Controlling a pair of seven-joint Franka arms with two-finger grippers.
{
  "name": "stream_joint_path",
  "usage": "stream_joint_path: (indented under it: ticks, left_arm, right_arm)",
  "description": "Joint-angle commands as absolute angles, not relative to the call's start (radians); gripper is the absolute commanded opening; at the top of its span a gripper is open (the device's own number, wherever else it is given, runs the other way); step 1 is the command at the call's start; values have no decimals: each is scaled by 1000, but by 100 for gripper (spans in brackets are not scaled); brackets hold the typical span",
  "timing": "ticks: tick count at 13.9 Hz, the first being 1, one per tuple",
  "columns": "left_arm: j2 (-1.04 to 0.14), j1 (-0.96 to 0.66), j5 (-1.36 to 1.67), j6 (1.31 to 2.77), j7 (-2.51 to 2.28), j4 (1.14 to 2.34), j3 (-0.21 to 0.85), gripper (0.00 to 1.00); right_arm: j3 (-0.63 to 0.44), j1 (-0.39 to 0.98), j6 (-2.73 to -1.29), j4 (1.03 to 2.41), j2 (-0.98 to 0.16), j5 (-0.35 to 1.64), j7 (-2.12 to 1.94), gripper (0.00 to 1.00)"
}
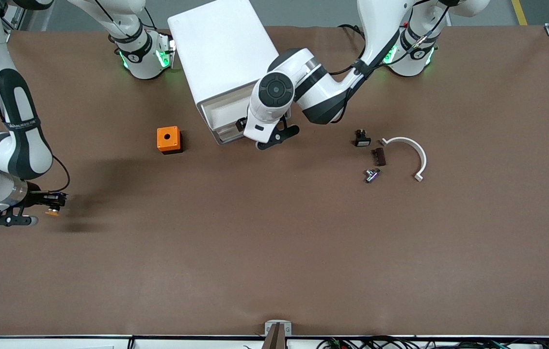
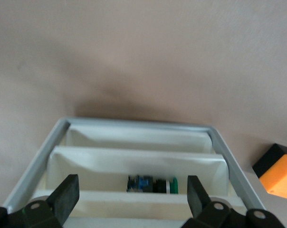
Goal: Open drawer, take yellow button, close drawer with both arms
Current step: 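Carry the yellow button away and set it on the table with the right gripper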
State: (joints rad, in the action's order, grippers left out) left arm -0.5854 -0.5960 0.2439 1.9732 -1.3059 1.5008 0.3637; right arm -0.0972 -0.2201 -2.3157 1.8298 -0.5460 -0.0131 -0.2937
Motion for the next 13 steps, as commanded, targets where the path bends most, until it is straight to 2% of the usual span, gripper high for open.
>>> stream_joint_path:
  ticks: [1, 3, 4, 5, 11, 13]
  left_arm:
    - [-597, -612, 308, 1980, -1365, 1502, 388, 100]
    - [-604, -626, 318, 1980, -1384, 1502, 390, 100]
    - [-617, -633, 321, 1980, -1384, 1502, 391, 100]
    - [-621, -641, 322, 1980, -1384, 1503, 391, 100]
    - [-620, -643, 321, 1973, -1388, 1509, 390, 100]
    - [-618, -643, 321, 1973, -1391, 1508, 391, 100]
  right_arm:
    - [-75, -245, -2350, 1816, -574, -29, -353, 0]
    - [-77, -245, -2353, 1815, -575, -29, -360, 0]
    - [-77, -245, -2352, 1812, -575, -28, -359, 58]
    - [-77, -248, -2353, 1812, -575, -18, -351, 100]
    - [-75, -258, -2339, 1798, -566, -18, -348, 100]
    - [-75, -258, -2248, 1763, -539, -18, -345, 100]
